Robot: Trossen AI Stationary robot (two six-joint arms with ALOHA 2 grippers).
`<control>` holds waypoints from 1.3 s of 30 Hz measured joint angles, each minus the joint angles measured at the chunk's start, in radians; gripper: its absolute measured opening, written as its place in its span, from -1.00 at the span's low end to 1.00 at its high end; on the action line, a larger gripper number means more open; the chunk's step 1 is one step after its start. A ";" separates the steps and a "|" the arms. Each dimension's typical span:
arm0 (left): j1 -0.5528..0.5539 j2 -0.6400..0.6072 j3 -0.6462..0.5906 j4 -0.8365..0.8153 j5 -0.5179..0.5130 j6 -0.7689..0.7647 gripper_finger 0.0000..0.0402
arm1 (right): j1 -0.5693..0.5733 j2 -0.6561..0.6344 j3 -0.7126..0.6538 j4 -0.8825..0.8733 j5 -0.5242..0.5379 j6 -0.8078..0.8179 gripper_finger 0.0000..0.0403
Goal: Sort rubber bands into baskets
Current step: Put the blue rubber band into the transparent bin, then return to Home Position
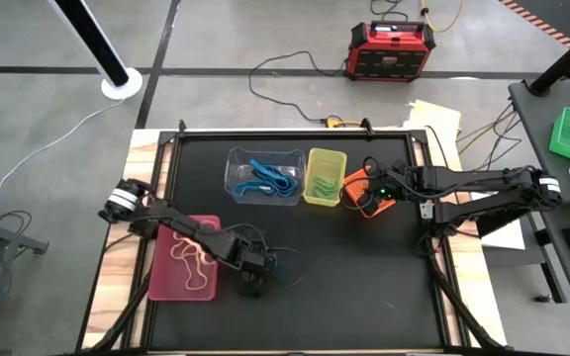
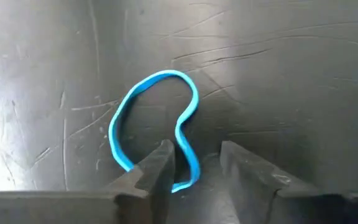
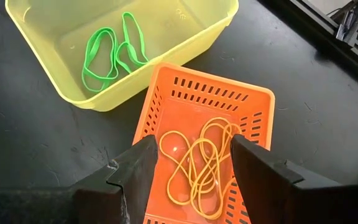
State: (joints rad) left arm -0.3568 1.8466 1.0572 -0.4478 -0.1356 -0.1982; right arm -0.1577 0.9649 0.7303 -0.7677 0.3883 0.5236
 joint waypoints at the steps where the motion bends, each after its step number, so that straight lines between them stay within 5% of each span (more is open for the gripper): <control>1: -0.001 0.006 0.002 0.001 -0.003 0.001 -0.44 | 0.000 0.000 0.000 0.001 0.000 0.000 -0.01; 6: -0.002 -0.012 -0.002 0.003 -0.004 0.013 -0.94 | 0.000 0.000 0.000 0.001 0.000 0.000 -0.01; 14: 0.059 -0.236 0.047 0.000 -0.149 0.235 -1.00 | 0.000 0.000 0.000 0.003 0.000 0.000 -0.01; 20: 0.277 -0.382 0.097 -0.021 -0.242 0.414 -1.00 | 0.000 0.000 0.000 0.058 -0.004 -0.003 -0.01; 25: 0.560 -0.397 0.056 -0.027 -0.033 0.411 -1.00 | 0.004 0.000 0.000 0.135 -0.005 -0.032 -0.01; 30: 0.729 -0.367 0.033 -0.029 0.042 0.375 -0.86 | 0.012 0.000 0.000 0.180 -0.008 -0.056 -0.01; 35: 0.747 -0.367 0.034 -0.021 0.102 0.375 -0.61 | 0.014 0.000 -0.007 0.201 -0.008 -0.105 -0.01; 39: 0.686 -0.461 -0.055 0.008 0.285 0.344 -0.49 | 0.096 -0.037 -0.139 0.528 -0.041 -0.264 -0.01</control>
State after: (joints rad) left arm 0.3291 1.3856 1.0018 -0.4393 0.1490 0.1455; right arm -0.0615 0.9283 0.5914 -0.2399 0.3473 0.2601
